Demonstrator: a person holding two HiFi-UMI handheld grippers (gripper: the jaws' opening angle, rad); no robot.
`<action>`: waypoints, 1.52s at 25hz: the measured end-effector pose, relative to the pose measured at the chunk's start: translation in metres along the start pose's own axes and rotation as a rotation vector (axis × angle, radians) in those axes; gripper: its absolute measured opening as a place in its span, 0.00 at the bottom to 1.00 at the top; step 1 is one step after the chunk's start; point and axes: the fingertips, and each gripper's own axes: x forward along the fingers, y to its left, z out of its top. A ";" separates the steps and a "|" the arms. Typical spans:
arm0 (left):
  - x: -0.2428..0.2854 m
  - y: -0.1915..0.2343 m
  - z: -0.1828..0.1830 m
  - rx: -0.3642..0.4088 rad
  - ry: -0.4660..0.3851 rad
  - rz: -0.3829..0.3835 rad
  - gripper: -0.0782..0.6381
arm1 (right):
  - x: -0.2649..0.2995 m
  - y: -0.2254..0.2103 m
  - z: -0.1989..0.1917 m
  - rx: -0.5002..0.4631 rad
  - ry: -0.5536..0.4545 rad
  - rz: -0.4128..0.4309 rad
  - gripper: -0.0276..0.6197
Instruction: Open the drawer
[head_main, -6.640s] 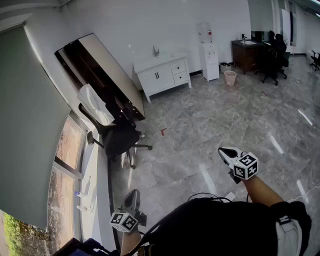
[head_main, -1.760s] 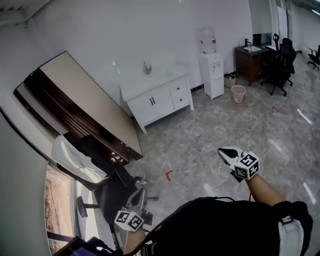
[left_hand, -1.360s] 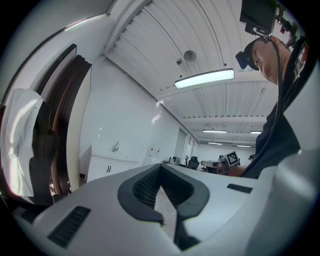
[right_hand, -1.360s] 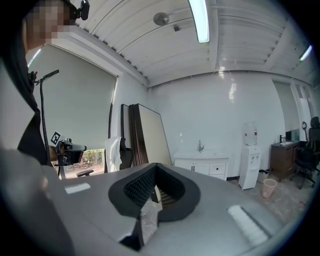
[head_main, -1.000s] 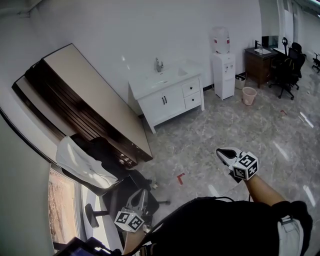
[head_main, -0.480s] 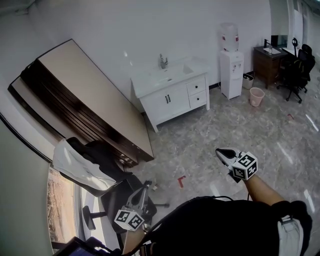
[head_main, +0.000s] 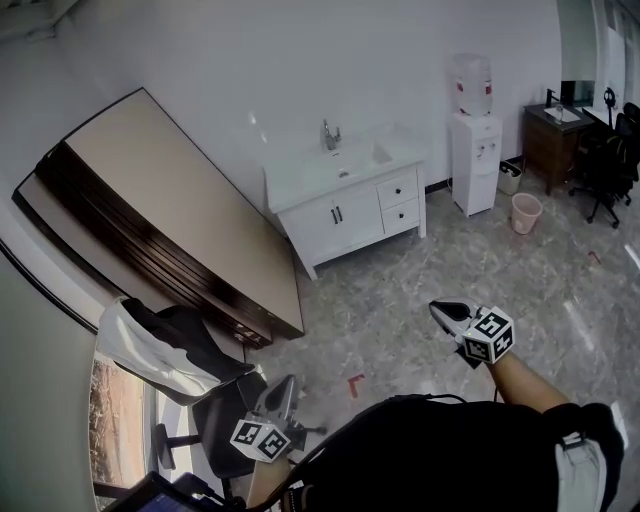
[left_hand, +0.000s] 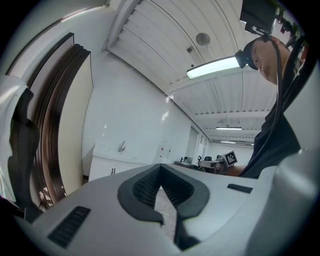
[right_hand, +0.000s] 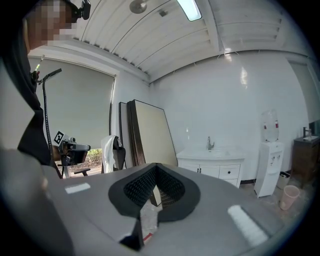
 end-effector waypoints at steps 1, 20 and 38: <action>0.011 -0.003 -0.001 -0.002 0.000 0.003 0.10 | -0.001 -0.012 0.000 0.002 -0.001 0.001 0.04; 0.160 0.080 0.027 -0.042 0.061 -0.114 0.10 | 0.090 -0.116 0.015 0.041 0.053 -0.101 0.04; 0.211 0.276 0.092 -0.020 0.057 -0.176 0.10 | 0.284 -0.107 0.060 0.021 0.030 -0.156 0.04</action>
